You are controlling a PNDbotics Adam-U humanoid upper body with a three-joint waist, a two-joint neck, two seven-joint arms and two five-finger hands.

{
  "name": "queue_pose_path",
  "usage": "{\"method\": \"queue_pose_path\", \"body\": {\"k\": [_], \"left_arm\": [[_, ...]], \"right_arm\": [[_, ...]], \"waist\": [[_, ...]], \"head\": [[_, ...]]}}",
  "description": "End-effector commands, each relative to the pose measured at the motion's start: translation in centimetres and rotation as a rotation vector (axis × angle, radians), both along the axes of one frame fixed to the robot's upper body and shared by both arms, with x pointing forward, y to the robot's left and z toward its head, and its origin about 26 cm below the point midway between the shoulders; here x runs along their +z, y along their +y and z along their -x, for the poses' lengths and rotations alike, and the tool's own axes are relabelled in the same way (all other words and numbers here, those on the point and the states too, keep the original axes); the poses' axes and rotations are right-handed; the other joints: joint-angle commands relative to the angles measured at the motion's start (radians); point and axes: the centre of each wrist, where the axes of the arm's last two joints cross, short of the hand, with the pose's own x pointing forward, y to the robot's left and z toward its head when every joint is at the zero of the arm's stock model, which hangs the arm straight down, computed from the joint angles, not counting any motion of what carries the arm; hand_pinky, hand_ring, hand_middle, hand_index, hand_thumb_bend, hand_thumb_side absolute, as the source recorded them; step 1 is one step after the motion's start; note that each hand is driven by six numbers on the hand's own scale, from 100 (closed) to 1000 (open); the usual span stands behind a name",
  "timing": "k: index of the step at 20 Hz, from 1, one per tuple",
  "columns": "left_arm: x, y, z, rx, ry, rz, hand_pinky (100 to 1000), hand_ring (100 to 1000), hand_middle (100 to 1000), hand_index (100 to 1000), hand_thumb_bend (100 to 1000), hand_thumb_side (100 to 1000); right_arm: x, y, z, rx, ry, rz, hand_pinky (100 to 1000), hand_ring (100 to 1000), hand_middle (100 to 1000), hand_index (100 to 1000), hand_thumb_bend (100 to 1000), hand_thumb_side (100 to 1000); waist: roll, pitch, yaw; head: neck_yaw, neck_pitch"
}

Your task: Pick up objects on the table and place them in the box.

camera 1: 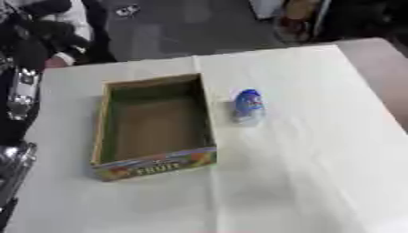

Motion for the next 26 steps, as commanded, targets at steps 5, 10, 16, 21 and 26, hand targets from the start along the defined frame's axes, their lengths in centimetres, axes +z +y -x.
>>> {"method": "queue_pose_path", "body": {"k": [5,10,16,21,26], "left_arm": [[0.7,0.1,0.2,-0.004,-0.022,-0.024,492,576,826,732,100,853],[0.7,0.1,0.2,-0.003,-0.021,-0.022,492,575,826,732,100,855],[0.6,0.3,0.3,0.009,-0.020,-0.010,492,576,827,732,100,855],[0.5,0.3,0.3,0.009,-0.009,-0.016,493,576,828,731,100,853],[0.4,0.3,0.4,0.007,-0.004,-0.024,492,576,828,731,100,854]], "right_arm": [[0.9,-0.4,0.3,0.030,-0.233,0.078,100,288,348,457,100,823],[0.8,-0.5,0.3,0.027,-0.234,0.082,100,289,348,457,100,822],[0.7,-2.7,0.9,-0.272,0.022,0.039,142,401,488,703,100,750],[2.7,-2.4,0.8,-0.674,0.125,0.221,295,574,661,900,148,933],[4.8,-1.6,0.7,-0.905,0.066,0.441,425,652,745,885,179,985]], "waist": [[0.000,-0.012,-0.003],[0.000,-0.012,-0.004],[0.003,-0.015,0.010],[-0.008,-0.024,0.027],[-0.015,-0.027,0.040]], "head": [[0.006,-0.008],[0.013,-0.011],[0.070,-0.029],[0.034,-0.009],[-0.025,0.005]]}}
